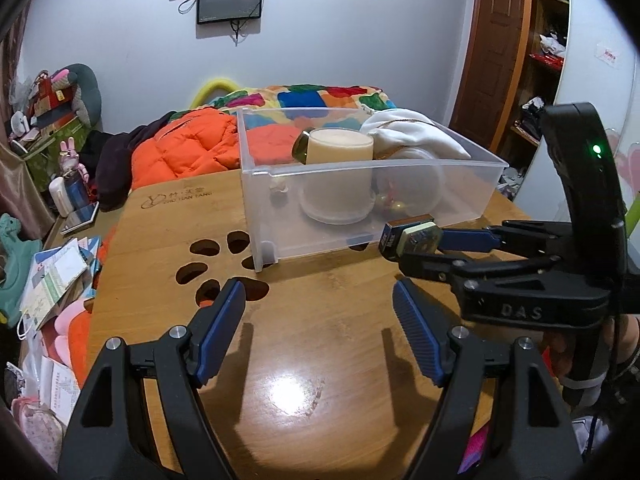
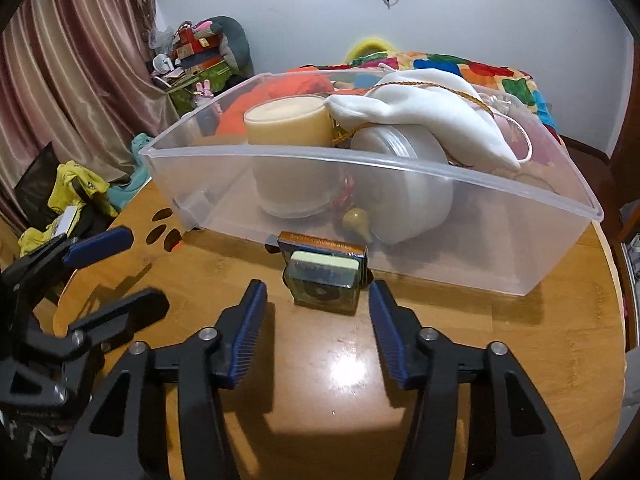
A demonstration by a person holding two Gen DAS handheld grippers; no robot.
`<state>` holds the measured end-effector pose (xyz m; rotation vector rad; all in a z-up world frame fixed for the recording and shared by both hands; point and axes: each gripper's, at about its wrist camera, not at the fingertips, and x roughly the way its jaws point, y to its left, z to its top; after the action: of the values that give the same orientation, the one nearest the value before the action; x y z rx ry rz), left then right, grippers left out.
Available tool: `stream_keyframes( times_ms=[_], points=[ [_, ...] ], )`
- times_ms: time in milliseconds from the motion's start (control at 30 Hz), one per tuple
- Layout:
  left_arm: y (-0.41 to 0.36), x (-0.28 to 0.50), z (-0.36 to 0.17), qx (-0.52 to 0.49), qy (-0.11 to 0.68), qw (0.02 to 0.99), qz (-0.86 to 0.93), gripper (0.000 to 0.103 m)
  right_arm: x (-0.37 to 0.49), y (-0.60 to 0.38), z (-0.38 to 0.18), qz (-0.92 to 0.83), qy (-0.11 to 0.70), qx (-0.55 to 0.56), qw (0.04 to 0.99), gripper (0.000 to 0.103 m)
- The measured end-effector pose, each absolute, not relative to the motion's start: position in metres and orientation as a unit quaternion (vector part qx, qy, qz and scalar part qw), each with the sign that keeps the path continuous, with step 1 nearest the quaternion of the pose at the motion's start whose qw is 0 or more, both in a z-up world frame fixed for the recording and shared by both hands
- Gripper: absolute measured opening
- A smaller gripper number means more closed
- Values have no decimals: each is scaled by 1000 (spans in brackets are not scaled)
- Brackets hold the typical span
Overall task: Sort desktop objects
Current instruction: 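Grasp the orange blade pack with the left gripper while the right holds its pack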
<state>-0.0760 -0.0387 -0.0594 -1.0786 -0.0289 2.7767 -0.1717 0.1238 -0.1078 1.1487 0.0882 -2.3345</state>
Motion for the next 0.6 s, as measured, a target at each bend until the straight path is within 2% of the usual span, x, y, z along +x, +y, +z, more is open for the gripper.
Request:
stream_keyframes(
  times_ms=[233,600],
  points=[
    [-39,-78,-64,-369,-14,91,925,76,-174,123,-107,-872,25,423,244,34],
    [-17,-89,-61,-377,-9,96,921,76,-174,142,-107,-871,-1,420,255,33]
  ],
)
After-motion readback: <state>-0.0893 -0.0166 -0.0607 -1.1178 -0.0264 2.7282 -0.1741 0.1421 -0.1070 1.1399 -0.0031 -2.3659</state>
